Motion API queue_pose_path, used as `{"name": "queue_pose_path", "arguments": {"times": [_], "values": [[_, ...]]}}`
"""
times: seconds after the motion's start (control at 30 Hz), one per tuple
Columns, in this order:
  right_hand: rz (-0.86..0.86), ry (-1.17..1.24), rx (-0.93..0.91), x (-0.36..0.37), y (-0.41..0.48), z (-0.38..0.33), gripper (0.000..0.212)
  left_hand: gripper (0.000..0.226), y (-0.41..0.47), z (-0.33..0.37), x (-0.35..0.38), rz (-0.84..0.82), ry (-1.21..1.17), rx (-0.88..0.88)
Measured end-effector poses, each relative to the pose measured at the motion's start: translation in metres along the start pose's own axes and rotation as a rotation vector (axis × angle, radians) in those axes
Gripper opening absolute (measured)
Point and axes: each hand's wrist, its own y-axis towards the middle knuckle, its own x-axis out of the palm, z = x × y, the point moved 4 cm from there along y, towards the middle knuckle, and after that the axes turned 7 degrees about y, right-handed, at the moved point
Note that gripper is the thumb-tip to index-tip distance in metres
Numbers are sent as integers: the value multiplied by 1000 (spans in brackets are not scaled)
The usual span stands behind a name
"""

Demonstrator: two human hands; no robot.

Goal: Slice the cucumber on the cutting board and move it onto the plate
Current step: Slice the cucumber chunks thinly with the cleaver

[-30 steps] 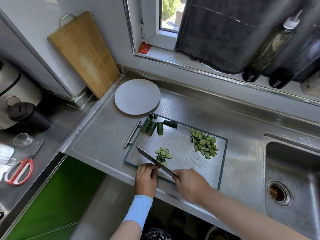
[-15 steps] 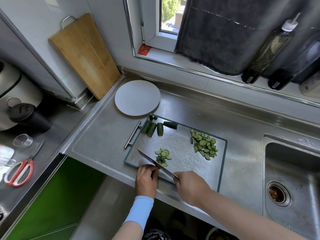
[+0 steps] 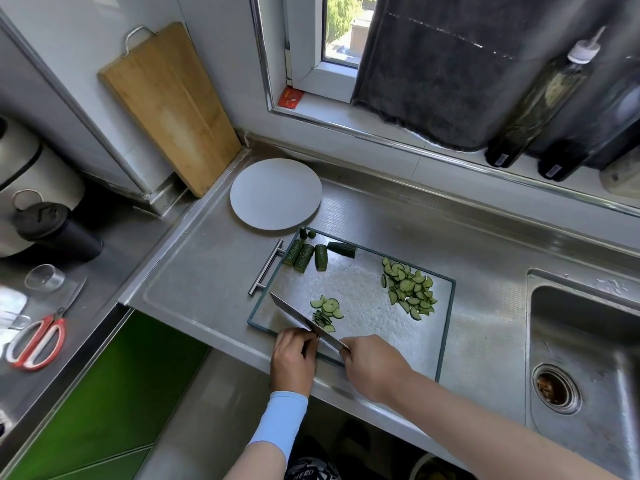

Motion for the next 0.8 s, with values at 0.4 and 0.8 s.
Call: {"name": "queue_pose_path", "arguments": {"times": [0.4, 0.8], "values": [[3, 66, -58, -5, 10, -18, 19, 16, 1, 0, 1, -24, 7, 2], [86, 181, 69, -53, 6, 47, 35, 9, 42, 20, 10, -184, 48, -121]]}}
